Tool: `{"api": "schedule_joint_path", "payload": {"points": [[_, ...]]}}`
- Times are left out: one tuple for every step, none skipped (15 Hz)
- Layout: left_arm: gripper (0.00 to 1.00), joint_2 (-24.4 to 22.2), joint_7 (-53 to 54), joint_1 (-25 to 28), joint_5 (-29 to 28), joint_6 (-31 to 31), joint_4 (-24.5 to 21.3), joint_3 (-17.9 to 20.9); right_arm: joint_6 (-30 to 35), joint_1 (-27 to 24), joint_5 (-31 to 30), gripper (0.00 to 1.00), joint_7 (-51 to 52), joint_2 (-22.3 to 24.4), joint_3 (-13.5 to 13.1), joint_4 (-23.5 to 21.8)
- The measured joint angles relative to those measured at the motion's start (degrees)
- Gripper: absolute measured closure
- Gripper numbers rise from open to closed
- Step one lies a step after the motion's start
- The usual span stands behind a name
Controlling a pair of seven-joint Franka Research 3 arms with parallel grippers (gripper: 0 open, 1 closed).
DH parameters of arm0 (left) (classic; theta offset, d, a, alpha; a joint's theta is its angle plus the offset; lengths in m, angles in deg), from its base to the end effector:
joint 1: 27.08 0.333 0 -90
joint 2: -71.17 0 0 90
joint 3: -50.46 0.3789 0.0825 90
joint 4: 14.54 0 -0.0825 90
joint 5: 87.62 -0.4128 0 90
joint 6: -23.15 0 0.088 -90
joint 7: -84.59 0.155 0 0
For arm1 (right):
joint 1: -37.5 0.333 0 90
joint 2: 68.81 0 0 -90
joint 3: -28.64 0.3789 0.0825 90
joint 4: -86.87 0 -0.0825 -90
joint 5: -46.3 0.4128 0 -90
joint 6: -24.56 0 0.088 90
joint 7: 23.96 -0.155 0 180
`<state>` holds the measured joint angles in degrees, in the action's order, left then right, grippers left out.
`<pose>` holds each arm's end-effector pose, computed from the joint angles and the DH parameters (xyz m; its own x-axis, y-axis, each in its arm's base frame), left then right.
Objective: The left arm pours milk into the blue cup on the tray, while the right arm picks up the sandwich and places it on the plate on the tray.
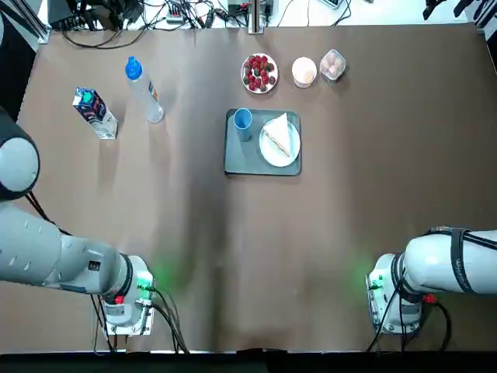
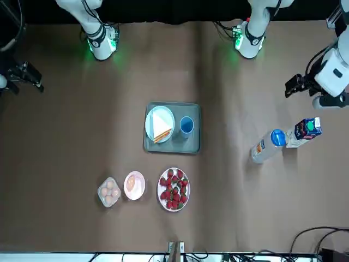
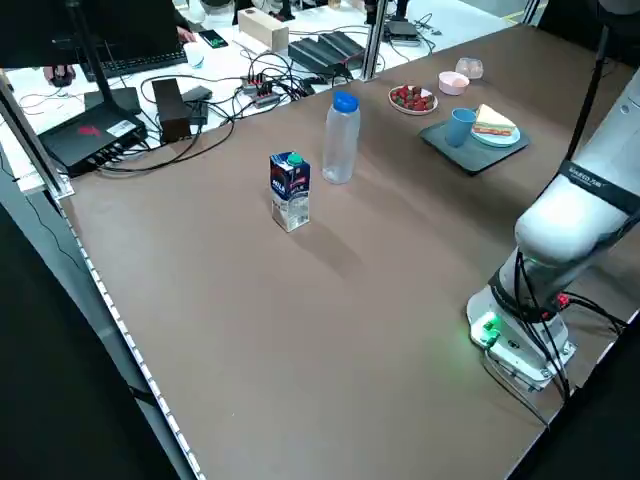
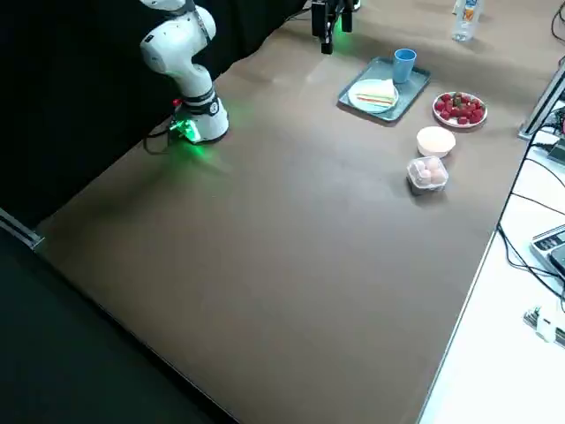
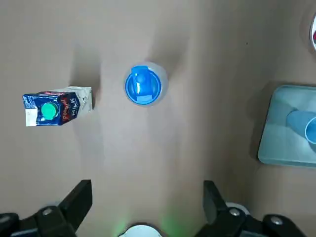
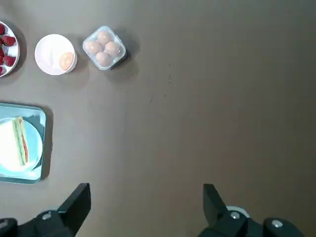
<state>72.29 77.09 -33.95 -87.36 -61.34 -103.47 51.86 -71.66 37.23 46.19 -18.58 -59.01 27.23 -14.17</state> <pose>0.5726 -0.0557 0.6296 0.9947 0.0355 -0.0966 0.0348 -0.9994 -0.0086 0.5322 -0.0170 0.6472 0.9941 0.0648 0.0866 0.0646 -0.9979 0.0059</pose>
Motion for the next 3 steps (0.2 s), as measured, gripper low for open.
{"api": "schedule_joint_path", "payload": {"points": [[0.01,-0.63,0.63,-0.10,0.01,-0.52,-1.08,0.00,0.00,0.00,0.00,0.00,0.00,0.00,0.00,0.00],[0.01,-0.89,0.99,-0.23,0.01,-0.90,-1.75,0.00,0.00,0.00,-0.01,0.00,0.00,0.00,0.00,0.00],[0.01,-0.90,1.13,-0.36,0.01,-1.12,-2.06,0.00,0.00,0.00,-0.01,0.00,0.00,0.00,0.00,0.00]]}}
